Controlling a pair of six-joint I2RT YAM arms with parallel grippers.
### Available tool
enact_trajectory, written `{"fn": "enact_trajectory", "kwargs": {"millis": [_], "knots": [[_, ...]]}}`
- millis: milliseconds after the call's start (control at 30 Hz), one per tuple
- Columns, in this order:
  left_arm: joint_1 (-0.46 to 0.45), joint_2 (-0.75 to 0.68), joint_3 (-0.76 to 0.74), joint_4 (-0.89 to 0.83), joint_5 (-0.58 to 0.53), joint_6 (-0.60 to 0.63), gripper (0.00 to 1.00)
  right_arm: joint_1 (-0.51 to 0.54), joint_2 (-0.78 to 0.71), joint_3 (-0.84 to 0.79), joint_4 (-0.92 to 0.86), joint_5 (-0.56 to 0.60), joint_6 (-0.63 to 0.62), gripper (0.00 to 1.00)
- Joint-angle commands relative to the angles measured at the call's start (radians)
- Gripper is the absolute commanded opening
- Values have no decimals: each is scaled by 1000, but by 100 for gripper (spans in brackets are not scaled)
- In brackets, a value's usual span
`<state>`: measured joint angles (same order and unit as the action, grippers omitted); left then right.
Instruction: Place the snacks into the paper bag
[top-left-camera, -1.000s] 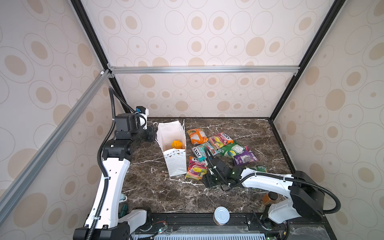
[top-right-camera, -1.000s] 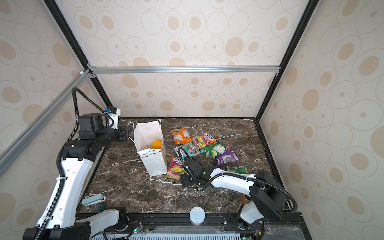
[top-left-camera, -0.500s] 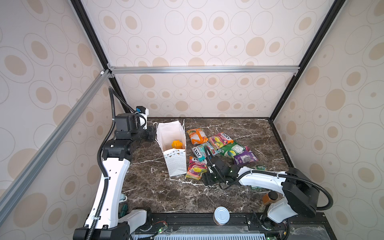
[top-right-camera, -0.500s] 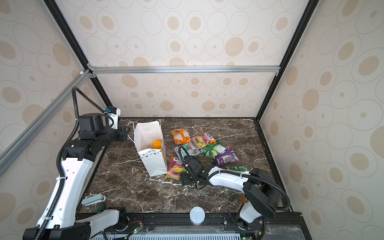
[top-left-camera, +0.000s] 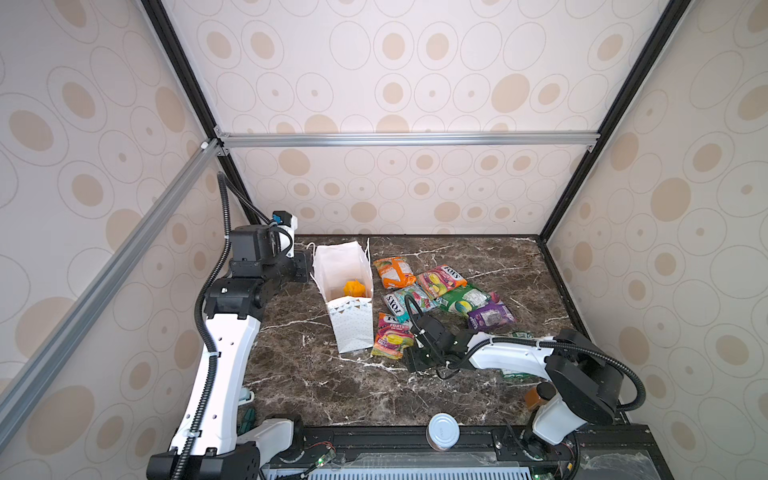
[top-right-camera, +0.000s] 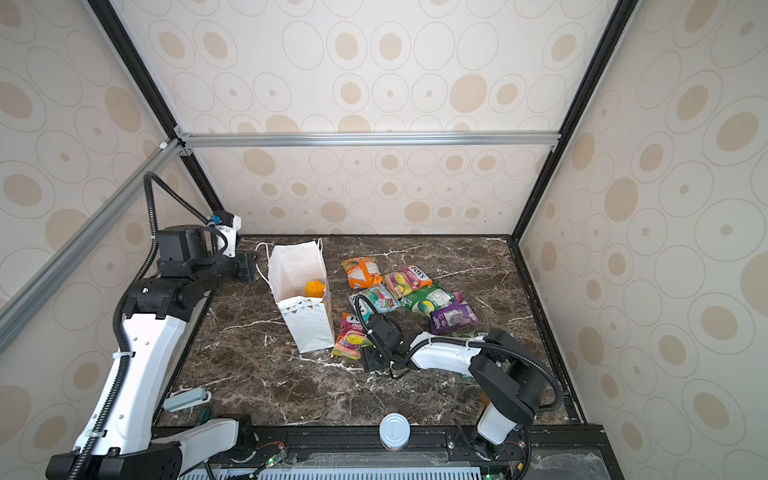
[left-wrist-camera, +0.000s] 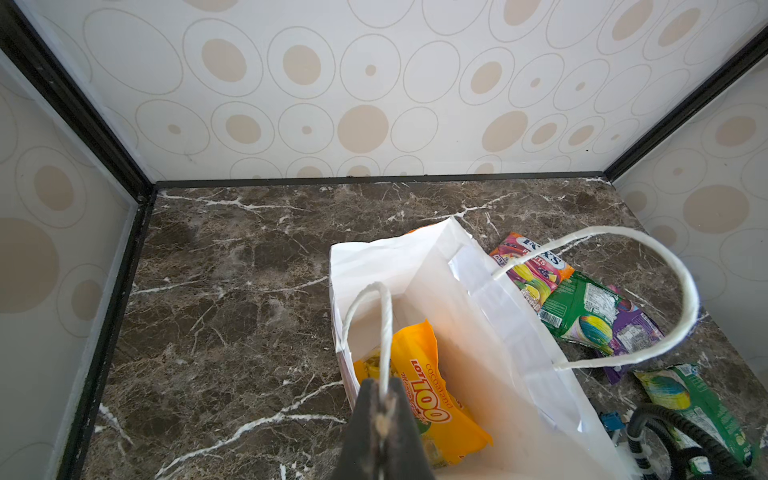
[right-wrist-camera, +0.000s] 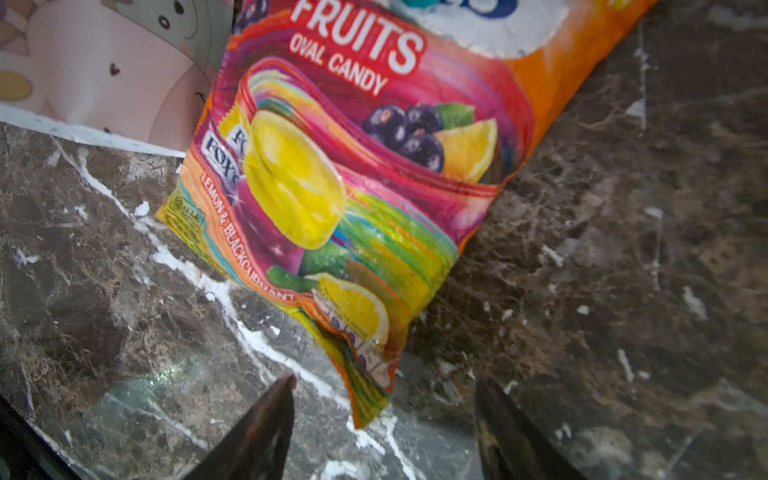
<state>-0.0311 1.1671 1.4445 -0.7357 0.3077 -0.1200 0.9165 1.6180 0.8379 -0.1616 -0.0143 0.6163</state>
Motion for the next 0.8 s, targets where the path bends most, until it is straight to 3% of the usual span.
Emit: {"fn": "enact_trajectory", "kwargs": {"millis": [0,333,767], "knots": [[-6,-4,44,1,-1,18,16,-1,17,21,31,15,20,70],[-6,-9,30,6,5,20,15,-3,45,39,26,30,31,70],[-9,-27,11,12,3,22,3,-4,63,30,42,49,70,60]]}}
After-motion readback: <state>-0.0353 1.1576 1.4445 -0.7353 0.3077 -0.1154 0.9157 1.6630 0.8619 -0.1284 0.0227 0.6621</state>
